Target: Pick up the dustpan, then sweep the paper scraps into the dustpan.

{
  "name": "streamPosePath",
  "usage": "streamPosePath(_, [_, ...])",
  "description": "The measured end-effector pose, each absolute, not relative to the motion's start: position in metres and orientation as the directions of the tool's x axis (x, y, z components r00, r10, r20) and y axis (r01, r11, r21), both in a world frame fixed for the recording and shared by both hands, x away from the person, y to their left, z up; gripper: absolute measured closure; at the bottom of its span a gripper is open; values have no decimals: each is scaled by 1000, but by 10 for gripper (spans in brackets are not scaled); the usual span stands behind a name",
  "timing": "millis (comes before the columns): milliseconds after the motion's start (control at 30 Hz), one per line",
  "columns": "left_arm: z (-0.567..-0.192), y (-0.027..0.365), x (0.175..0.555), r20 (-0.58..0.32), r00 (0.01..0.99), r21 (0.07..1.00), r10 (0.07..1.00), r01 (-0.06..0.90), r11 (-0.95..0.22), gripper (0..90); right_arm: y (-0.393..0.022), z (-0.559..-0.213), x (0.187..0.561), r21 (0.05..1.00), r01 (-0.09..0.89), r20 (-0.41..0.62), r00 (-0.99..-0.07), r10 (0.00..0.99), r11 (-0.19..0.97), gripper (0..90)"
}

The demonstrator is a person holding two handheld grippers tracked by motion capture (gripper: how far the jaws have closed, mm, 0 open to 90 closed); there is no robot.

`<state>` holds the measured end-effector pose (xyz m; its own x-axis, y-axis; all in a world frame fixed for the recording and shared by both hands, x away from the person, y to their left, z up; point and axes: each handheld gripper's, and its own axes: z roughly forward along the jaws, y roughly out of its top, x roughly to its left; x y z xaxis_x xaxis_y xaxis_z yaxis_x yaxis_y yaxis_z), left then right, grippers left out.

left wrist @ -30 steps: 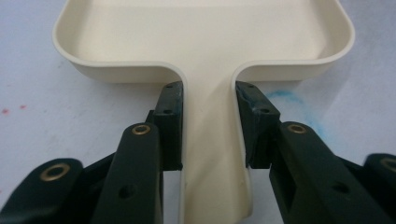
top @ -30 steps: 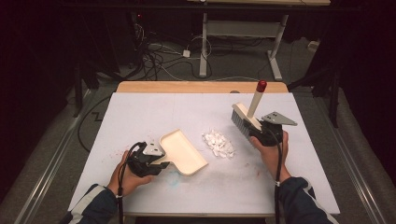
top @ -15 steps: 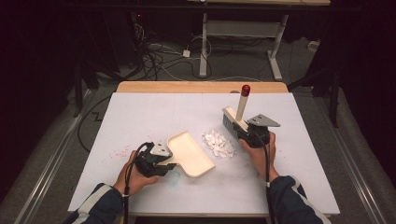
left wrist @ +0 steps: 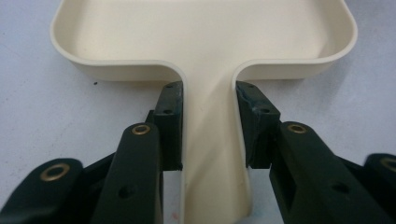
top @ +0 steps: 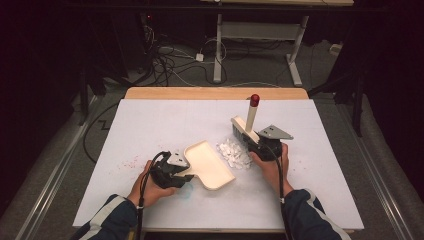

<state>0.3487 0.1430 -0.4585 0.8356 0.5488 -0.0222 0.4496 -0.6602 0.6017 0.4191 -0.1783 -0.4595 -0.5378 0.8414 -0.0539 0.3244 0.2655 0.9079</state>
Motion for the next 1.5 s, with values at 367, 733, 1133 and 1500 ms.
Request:
streamPosePath(367, [-459, 142, 349, -20, 836, 599, 548, 449, -663, 636, -170, -460, 418, 900, 327, -65, -554, 830, 289, 673])
streamPosePath(733, [-461, 141, 351, -29, 836, 591, 548, 456, -665, 635, -164, -461, 414, 895, 340, -45, -575, 817, 288, 670])
streamPosePath(1133, [-460, 130, 351, -24, 830, 590, 558, 463, -662, 635, -152, -463, 400, 896, 329, -42, -606, 794, 298, 669])
streamPosePath(1500, [-460, 126, 351, -35, 823, 593, 566, 473, -652, 635, -132, -463, 384, 900, 310, -45, -632, 774, 305, 670])
